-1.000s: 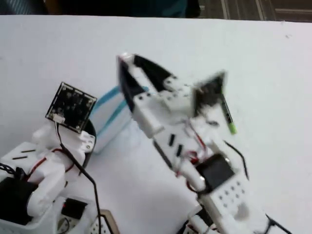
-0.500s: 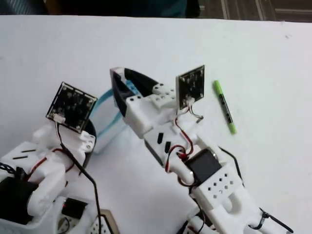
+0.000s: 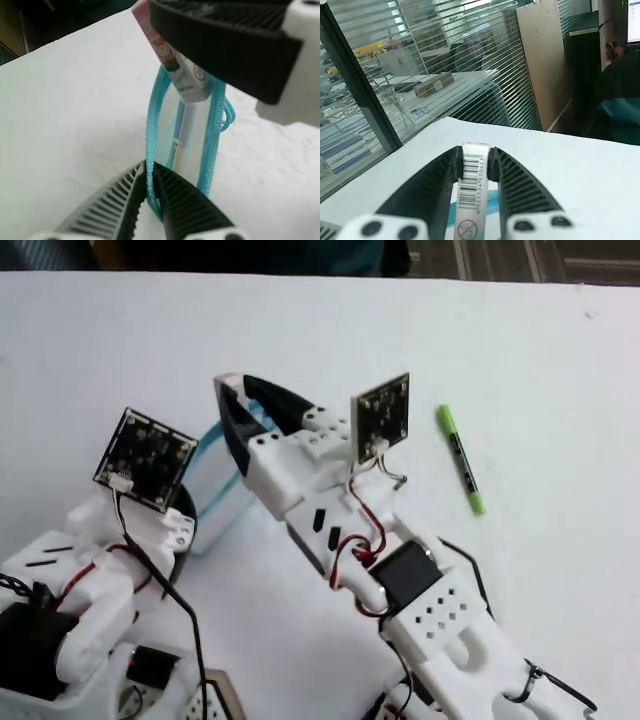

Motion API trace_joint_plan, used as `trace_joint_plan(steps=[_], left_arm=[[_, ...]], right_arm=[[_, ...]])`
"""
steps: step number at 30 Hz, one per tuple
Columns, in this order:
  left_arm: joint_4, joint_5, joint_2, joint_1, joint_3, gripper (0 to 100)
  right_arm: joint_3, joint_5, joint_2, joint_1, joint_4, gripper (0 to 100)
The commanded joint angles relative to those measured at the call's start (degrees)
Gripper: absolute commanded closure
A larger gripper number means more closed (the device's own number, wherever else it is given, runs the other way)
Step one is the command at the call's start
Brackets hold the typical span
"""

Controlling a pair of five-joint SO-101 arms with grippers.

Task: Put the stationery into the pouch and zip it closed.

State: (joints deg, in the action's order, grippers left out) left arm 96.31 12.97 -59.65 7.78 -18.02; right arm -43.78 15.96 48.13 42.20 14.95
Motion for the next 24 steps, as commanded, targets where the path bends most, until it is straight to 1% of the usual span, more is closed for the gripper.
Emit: trace_joint_plan(steps=[1, 5, 9, 14, 21, 22, 24], left_arm=[[-0.09, -0.35, 1.1, -0.66, -0.09, 98], [-0.09, -0.35, 1.1, -0.66, -0.09, 98], [0.09, -0.35, 1.1, -0.75, -0.09, 98], [0.18, -0.35, 1.1, -0.75, -0.09, 98], [0.0, -0.35, 1.1, -0.75, 0.0, 98], [0.0, -0.35, 1.1, -0.75, 0.0, 98], [-0.09, -0.35, 1.1, -0.75, 0.0, 98]], right_arm=[[-0.7, 0.35, -0.04, 0.57, -0.75, 98.1], [-1.67, 0.26, -0.04, 0.57, -3.47, 98.1], [-4.04, 0.0, 0.48, 0.57, -3.03, 98.1], [-7.12, -0.09, 2.59, 0.57, 2.07, 98.1], [-7.82, -0.18, 12.97, 0.4, 9.19, 98.1], [-7.82, -0.62, 14.46, 0.4, 9.54, 98.1], [-7.82, -4.31, 16.75, 0.66, 10.24, 98.1]])
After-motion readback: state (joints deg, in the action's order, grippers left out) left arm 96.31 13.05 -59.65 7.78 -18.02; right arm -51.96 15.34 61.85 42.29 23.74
